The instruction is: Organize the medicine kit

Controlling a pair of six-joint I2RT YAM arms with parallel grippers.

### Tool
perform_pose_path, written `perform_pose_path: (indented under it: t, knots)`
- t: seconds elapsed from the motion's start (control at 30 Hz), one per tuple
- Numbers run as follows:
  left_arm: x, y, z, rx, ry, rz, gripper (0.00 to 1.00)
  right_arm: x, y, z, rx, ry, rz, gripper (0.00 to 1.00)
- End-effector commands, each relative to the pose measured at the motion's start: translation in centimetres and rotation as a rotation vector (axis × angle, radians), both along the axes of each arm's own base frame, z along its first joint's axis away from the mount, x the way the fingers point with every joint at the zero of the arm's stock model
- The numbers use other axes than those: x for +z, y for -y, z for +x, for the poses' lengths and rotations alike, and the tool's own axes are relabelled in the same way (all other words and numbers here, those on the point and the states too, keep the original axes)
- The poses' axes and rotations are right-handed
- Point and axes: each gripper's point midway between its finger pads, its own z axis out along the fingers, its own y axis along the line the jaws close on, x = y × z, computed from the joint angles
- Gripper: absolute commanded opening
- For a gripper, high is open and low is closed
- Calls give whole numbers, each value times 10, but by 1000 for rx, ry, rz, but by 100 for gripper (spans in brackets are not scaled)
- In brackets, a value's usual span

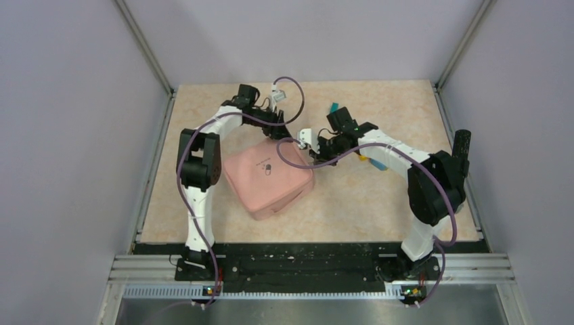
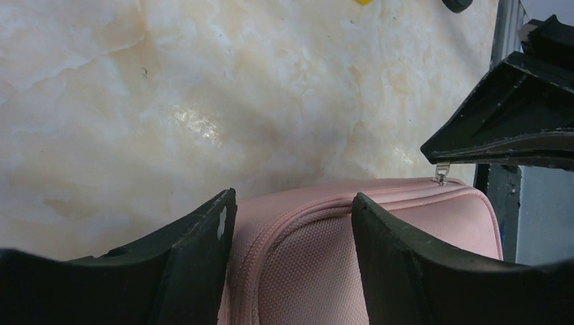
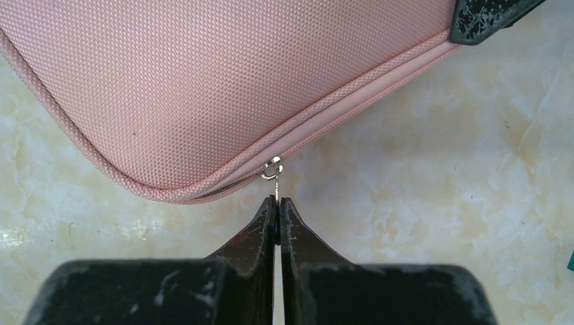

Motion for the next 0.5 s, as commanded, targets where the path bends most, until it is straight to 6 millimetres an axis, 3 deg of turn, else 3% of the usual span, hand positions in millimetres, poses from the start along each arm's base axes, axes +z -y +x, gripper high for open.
perform_pose_path:
  t: [0.0, 0.13, 0.2, 0.47]
  knots:
    - [12, 0, -31, -131, -58, -71, 67, 24, -14, 23, -4, 78, 64, 0]
    - [5, -4, -43, -164, -79, -57, 68, 23, -13, 23, -3, 79, 62, 0]
    - [-5, -8, -42, -153, -84, -11, 61, 23, -14, 23, -2, 78, 64, 0]
    - [-8, -10, -28, -113, -79, 16, 17, 24, -13, 27, 23, 103, 45, 0]
